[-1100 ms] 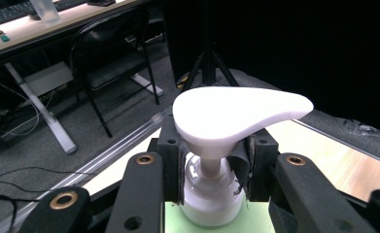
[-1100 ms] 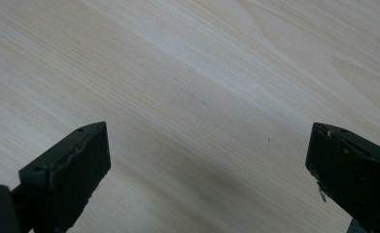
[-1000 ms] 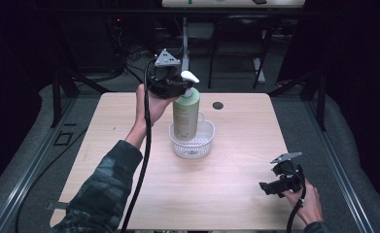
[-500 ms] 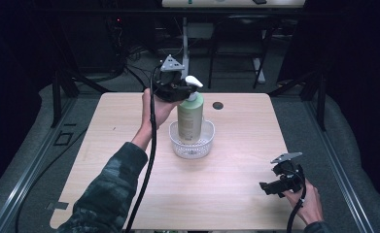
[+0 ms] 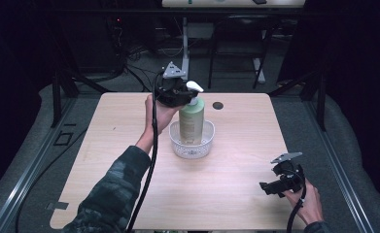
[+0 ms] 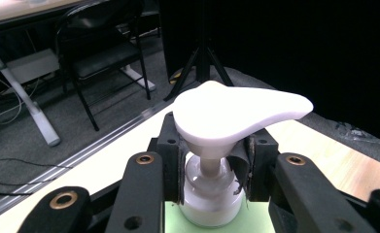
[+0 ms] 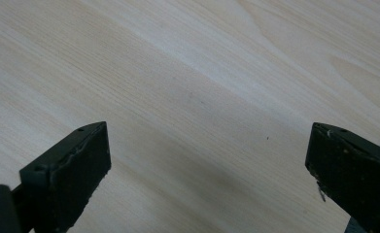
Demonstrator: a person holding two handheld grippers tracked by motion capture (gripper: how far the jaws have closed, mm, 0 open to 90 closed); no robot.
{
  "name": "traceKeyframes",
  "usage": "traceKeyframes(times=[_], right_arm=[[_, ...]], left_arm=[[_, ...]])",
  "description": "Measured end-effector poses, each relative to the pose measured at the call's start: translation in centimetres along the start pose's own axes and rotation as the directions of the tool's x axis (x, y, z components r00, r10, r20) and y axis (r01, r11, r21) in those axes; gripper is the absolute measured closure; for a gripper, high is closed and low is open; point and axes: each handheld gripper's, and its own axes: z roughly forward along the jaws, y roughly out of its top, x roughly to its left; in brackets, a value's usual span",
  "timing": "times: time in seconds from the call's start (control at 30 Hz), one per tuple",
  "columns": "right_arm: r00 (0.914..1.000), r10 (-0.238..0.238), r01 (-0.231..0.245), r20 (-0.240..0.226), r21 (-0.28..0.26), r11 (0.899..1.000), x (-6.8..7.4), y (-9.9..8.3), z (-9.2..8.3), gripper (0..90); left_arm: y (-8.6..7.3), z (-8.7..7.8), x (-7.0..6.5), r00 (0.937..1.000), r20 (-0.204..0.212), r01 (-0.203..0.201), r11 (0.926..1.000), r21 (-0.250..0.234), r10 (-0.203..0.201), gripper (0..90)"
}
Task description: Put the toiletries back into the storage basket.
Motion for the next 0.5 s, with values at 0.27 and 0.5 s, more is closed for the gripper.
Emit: traceKeyframes(times=[0.27, 0.5], right_arm=[[1.0000, 0.005, -0.005, -0.003, 0.000, 1.000, 0.0, 0.0, 0.0, 2.2], [1.0000, 0.002, -0.002, -0.002, 0.000, 1.000, 0.0, 0.0, 0.0, 2.2]], left_arm=[[-1.1, 0.6, 0.0, 0.9999, -0.003, 0.013, 0.9999, 0.003, -0.013, 67.4], [-1.6, 1.1, 0.2, 0.9997, -0.007, 0.022, 0.9998, 0.003, -0.022, 67.4]])
